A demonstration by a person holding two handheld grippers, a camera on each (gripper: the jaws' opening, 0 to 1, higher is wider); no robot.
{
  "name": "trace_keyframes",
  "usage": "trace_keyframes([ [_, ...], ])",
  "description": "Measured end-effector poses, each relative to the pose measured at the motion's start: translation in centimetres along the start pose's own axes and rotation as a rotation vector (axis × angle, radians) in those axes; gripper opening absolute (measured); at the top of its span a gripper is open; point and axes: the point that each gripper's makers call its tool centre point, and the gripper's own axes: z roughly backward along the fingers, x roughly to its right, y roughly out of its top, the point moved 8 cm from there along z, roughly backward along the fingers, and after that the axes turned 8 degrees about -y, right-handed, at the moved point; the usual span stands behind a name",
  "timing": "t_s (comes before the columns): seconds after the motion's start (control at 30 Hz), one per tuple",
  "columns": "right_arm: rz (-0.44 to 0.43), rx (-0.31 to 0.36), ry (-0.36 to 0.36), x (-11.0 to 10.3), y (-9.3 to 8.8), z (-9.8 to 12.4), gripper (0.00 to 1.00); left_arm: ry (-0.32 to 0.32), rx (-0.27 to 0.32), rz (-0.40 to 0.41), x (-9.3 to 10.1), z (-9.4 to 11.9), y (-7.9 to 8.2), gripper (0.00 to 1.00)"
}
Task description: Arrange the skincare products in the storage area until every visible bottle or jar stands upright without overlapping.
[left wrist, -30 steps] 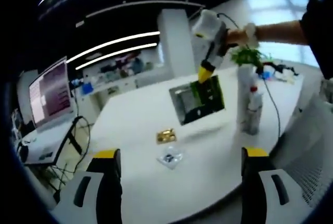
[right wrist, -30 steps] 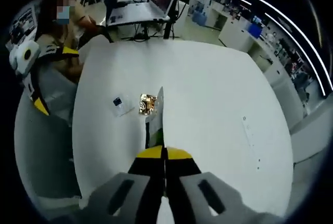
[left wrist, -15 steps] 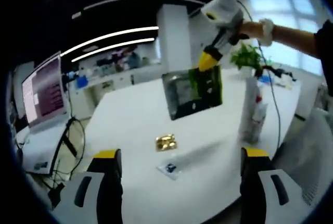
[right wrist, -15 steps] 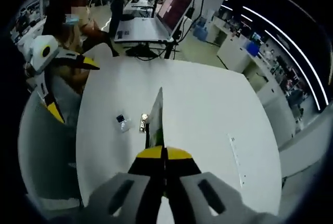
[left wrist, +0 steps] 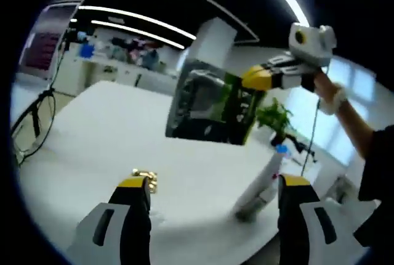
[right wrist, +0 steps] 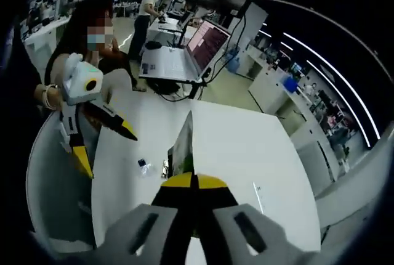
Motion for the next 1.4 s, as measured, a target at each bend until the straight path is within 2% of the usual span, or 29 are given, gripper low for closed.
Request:
trace_keyframes([
  [0.07, 0.013, 0.013, -0.001, -0.3, 0.4, 0.3, 0.01, -0.024, 0.001, 0.025, 0.0, -0.7, 0.2, 0.77],
  [0.13, 0.021, 0.029, 0.000, -0.5, 0.9, 0.5, 0.01, -0.075, 0.035, 0.120, 0.3, -1.5, 0.4, 0.75],
  [0.17, 0.025, 0.038, 0.005, -0.7, 1.2, 0.6, 0.01, -0.097, 0.051, 0.140, 0.6, -1.8, 0.5, 0.75],
  [0.2, 0.026, 0.043, 0.006, -0.8, 1.4, 0.7, 0.01, -0.112, 0.065, 0.191, 0.6, -2.3, 0.5, 0.73],
  [0.27, 0.032, 0.053, 0.010, -1.1, 1.8, 0.8, 0.01, -0.128, 0.075, 0.236, 0.1, -3.1, 0.4, 0.70],
  [0.4, 0.039, 0.077, 0.016, -1.5, 2.5, 1.3, 0.01, -0.135, 0.072, 0.244, 0.1, -4.3, -0.1, 0.62],
  [0.47, 0.037, 0.089, 0.020, -1.6, 2.7, 1.5, 0.01, -0.157, 0.091, 0.283, 0.3, -4.9, 0.0, 0.58],
  [0.57, 0.026, 0.103, 0.020, -1.7, 2.9, 1.7, 0.01, -0.225, 0.148, 0.351, 1.0, -5.3, 0.5, 0.51],
  [0.63, 0.016, 0.111, 0.022, -1.8, 2.9, 1.7, 0.01, -0.256, 0.190, 0.367, 1.3, -5.4, 1.0, 0.46],
  [0.73, -0.007, 0.110, 0.021, -1.9, 2.6, 1.5, 0.01, -0.297, 0.214, 0.384, 1.9, -5.4, 1.4, 0.42],
  [0.9, -0.042, 0.109, 0.021, -2.0, 1.8, 1.4, 0.01, -0.289, 0.205, 0.367, 1.9, -5.1, 1.5, 0.40],
  [1.23, -0.170, 0.127, 0.003, -1.8, 0.2, 2.0, 0.01, -0.228, 0.209, 0.353, 0.6, -4.0, 1.2, 0.06],
  [1.4, -0.221, 0.135, -0.010, -1.7, -0.7, 2.2, 0.01, -0.216, 0.224, 0.348, 0.3, -3.6, 1.3, 0.03],
])
